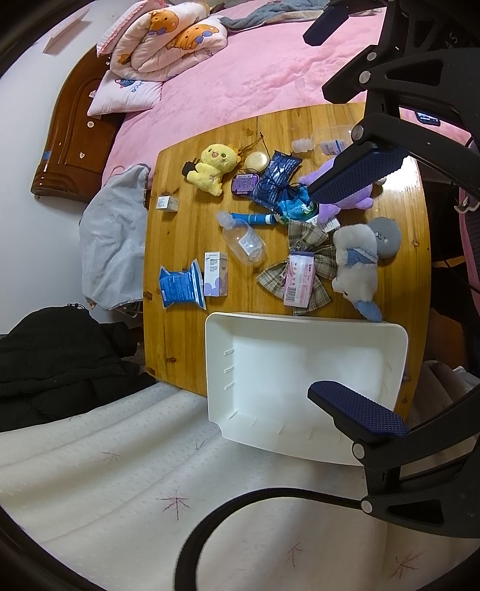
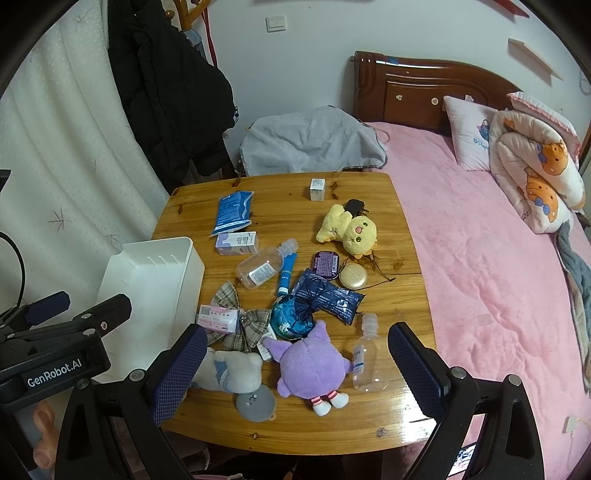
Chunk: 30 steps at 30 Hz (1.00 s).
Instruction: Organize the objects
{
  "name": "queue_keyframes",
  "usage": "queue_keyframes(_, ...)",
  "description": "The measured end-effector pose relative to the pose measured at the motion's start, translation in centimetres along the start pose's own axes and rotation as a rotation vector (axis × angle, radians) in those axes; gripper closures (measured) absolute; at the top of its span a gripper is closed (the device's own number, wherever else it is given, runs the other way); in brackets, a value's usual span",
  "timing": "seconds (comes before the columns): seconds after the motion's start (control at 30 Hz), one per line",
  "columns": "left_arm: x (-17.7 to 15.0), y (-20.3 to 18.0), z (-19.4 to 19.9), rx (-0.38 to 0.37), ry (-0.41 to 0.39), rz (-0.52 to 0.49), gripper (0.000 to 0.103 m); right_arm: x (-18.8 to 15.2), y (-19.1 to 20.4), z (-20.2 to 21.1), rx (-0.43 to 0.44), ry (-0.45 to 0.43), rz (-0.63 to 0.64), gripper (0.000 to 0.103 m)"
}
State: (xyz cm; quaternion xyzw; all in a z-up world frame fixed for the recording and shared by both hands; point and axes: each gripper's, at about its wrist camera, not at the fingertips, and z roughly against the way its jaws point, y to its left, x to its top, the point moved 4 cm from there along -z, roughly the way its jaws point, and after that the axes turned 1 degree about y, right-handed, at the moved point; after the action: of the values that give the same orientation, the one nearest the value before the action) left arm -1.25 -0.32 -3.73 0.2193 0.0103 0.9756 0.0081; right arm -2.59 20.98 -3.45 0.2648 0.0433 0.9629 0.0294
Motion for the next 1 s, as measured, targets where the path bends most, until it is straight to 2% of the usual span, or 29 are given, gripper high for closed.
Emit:
queue_keyframes(0.63, 0.4, -1.3, 0.4, -0.006, -0.012, -0.011, 0.005, 0.2, -0.6, 0.3, -0.005, -0.01, -0.012, 0.004)
queue_keyframes(1.0, 1.3, -2.1, 0.9, -0.028, -0.051, -0.036, 0.005, 0.4, -2.7, 0.9, -0.022, -0.048, -0.049, 0.004)
